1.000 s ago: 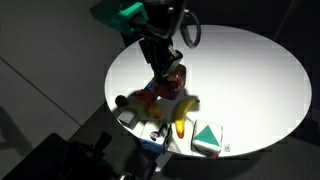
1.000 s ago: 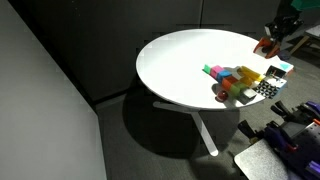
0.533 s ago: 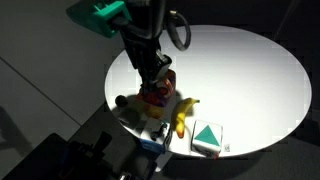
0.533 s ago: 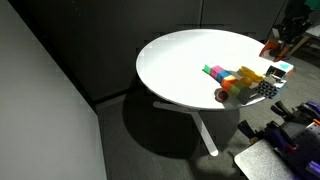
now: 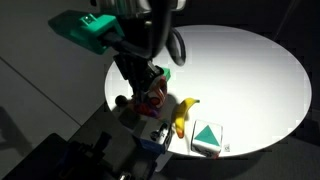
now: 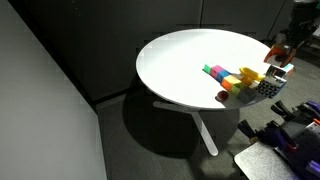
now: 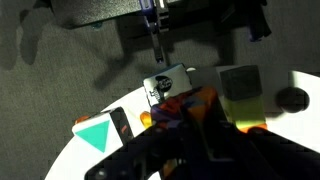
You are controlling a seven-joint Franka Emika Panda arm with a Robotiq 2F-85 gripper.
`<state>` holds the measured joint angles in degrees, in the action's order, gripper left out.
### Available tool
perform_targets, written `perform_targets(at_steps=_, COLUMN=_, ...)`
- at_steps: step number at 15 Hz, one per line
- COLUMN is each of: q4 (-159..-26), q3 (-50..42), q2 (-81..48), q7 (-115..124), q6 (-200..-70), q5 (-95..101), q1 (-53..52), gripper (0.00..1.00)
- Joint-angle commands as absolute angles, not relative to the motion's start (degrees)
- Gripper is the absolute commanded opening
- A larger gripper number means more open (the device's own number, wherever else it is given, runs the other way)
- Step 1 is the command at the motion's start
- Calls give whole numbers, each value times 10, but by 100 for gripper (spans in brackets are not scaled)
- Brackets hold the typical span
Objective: Pick up the block with the number six on it and put it on the block with the number four on it
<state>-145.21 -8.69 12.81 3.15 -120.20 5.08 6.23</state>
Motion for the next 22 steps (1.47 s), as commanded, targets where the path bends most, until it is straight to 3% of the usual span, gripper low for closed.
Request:
perform_targets(at_steps=1, q4=-1473, q3=-86, q2=148, q7=6, q6=-1203, q5=72, q1=77, gripper=7)
perform_targets(at_steps=22, q4=-1530, q3=-95, q2=132, q7=0, q6=-1312, q5=120, q1=98, gripper=7)
